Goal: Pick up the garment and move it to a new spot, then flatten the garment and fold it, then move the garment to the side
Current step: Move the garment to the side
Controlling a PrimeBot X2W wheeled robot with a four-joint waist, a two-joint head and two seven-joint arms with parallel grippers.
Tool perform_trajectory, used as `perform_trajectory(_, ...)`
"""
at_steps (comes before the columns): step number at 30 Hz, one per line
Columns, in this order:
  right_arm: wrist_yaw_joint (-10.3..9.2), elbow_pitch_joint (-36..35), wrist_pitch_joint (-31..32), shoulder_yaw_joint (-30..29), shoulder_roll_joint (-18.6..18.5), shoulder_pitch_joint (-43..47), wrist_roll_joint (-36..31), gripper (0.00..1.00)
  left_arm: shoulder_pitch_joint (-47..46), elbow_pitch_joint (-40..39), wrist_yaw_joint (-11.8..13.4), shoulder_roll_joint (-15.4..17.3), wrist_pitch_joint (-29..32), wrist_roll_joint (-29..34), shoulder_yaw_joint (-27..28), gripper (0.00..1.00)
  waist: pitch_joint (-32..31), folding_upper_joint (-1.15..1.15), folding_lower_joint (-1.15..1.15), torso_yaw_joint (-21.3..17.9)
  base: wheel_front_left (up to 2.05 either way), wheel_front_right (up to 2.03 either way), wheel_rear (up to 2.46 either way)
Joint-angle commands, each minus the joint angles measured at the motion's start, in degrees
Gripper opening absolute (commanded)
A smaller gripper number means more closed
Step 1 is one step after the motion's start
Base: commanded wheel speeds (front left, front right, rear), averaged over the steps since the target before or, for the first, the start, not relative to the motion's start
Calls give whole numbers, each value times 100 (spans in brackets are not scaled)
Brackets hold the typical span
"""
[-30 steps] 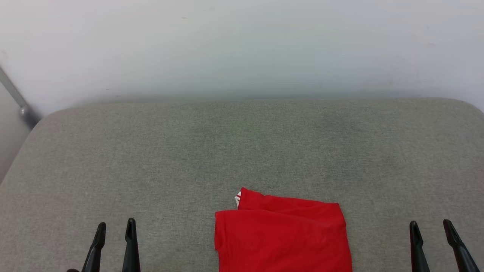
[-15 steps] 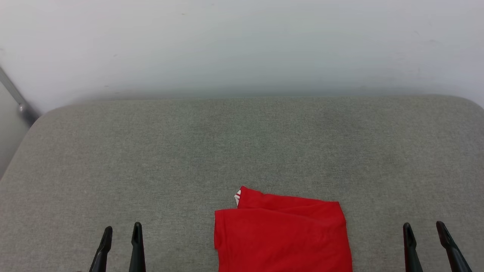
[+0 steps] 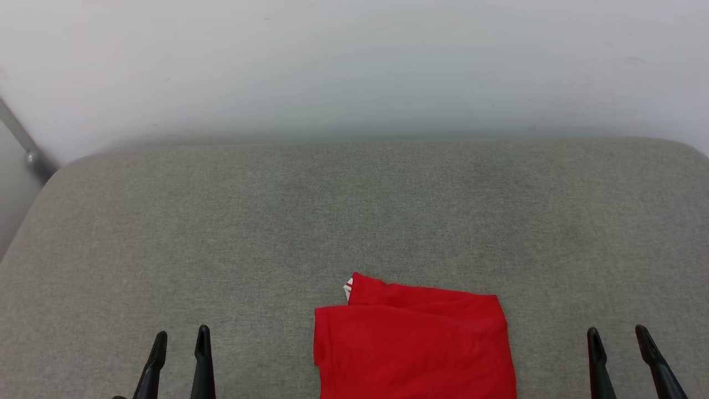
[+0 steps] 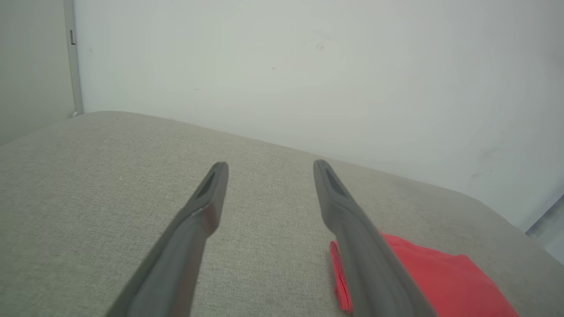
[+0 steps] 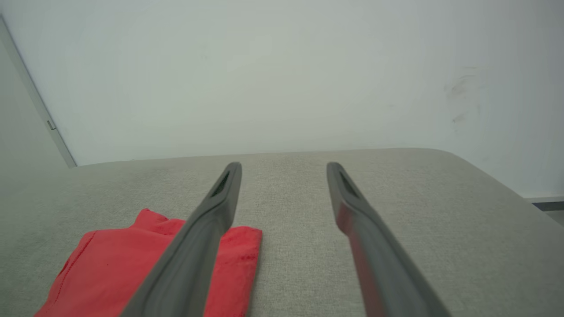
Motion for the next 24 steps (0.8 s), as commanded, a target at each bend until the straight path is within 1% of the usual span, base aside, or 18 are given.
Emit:
perform_trajectory(1,-3,5,-8,12,27,-60,-4,100,-52,19,-1,-5,-9,-6,3,100,3,0,0,1,0,0,0)
perform_trajectory(8,-3,132,-8,47,35,-133,88,100,-108,51,0,-6,-9,20,-15,100,22,0,0,26,0,0,0)
perform_trajectory(10,-4,401,-7,61,37,-148,240,100,-120,67,-1,0,-9,23,-29,100,22,0,0,37,0,0,0)
perform_trajectory(11,-3,430,-13,83,2,-293,279,100,-124,62,-1,0,-9,16,-25,100,24,0,0,37,0,0,0)
perform_trajectory(12,-3,660,-8,95,-14,-307,414,100,-125,69,0,1,-9,8,-30,100,24,0,0,43,0,0,0)
perform_trajectory(14,3,897,-12,309,-224,-542,576,100,-125,78,-1,9,-9,2,-26,100,29,0,0,41,0,0,0)
perform_trajectory(15,-5,1213,-8,375,-258,-596,802,100,-124,98,-1,11,-9,-5,-50,100,28,0,0,44,0,0,0)
perform_trajectory(17,3,1528,-13,659,-590,-1013,1064,100,-132,114,0,36,-9,-1,-76,100,23,0,0,41,0,0,0)
perform_trajectory(18,-4,1855,34,878,-710,-1119,1353,100,-137,126,-1,39,-9,-5,-96,100,18,0,0,44,0,0,0)
perform_trajectory(19,-4,2110,178,1040,-896,-1283,1465,100,-133,144,0,54,-9,-1,-108,100,8,0,0,45,0,0,0)
perform_trajectory(21,-3,2439,686,1395,-1216,-1812,1831,100,-140,151,-2,57,-9,8,-118,100,-5,0,0,31,0,0,0)
perform_trajectory(23,-4,2864,1489,1470,-1484,-2148,2035,100,-165,157,0,78,-9,24,-140,100,-35,0,0,60,0,0,0)
perform_trajectory(24,4,2886,1851,1655,-1529,-2351,2201,100,-173,157,0,78,-9,12,-122,100,-54,0,0,88,0,0,0)
